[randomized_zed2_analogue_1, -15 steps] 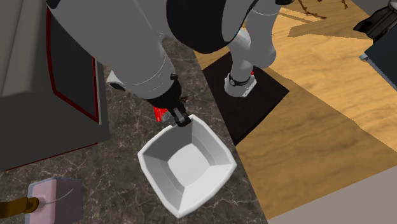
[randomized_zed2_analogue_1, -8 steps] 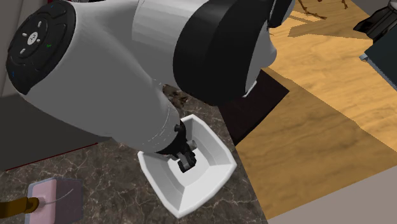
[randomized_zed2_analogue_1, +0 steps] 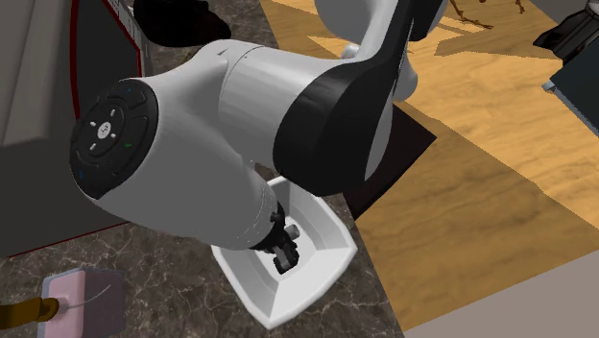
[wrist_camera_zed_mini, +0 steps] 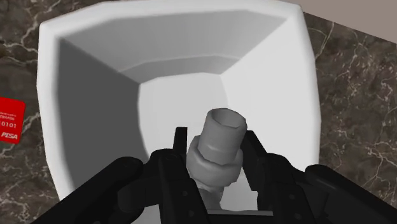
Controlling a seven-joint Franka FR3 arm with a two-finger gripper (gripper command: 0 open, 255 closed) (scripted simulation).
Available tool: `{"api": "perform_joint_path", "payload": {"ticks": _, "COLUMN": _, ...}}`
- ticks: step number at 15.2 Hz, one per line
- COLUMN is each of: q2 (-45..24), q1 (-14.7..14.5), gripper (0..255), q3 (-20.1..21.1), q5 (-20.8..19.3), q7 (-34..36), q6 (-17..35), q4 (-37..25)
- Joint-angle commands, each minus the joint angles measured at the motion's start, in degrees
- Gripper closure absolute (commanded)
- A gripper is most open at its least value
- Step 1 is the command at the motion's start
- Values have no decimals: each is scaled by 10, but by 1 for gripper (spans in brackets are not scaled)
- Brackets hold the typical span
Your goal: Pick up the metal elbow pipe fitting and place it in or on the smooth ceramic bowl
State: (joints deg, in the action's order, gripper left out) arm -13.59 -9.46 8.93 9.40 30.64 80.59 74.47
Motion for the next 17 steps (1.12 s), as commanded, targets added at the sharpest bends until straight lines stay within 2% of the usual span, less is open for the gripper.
{"api": "perform_joint_path", "payload": {"ticks": 1, "q2": 6, "q1": 0, "gripper": 255, "q3": 0, "q5": 0, "q7": -3, "q6": 19, "q4": 25}}
{"api": "perform_joint_path", "payload": {"ticks": 5, "q2": 15, "q1": 1, "gripper": 255, "q3": -1, "q5": 1, "q7": -9, "q6": 51, "q4": 66}}
{"api": "perform_joint_path", "payload": {"ticks": 13, "q2": 15, "q1": 1, "gripper": 255, "q3": -1, "q5": 1, "q7": -9, "q6": 51, "q4": 66}}
{"api": "perform_joint_path", "payload": {"ticks": 14, "q2": 15, "q1": 1, "gripper": 0, "q3": -1, "q5": 1, "q7": -9, "q6": 51, "q4": 66}}
{"api": "perform_joint_path", "payload": {"ticks": 17, "q2": 15, "q1": 1, "gripper": 0, "q3": -1, "q5": 1, "q7": -9, "q6": 51, "q4": 66}}
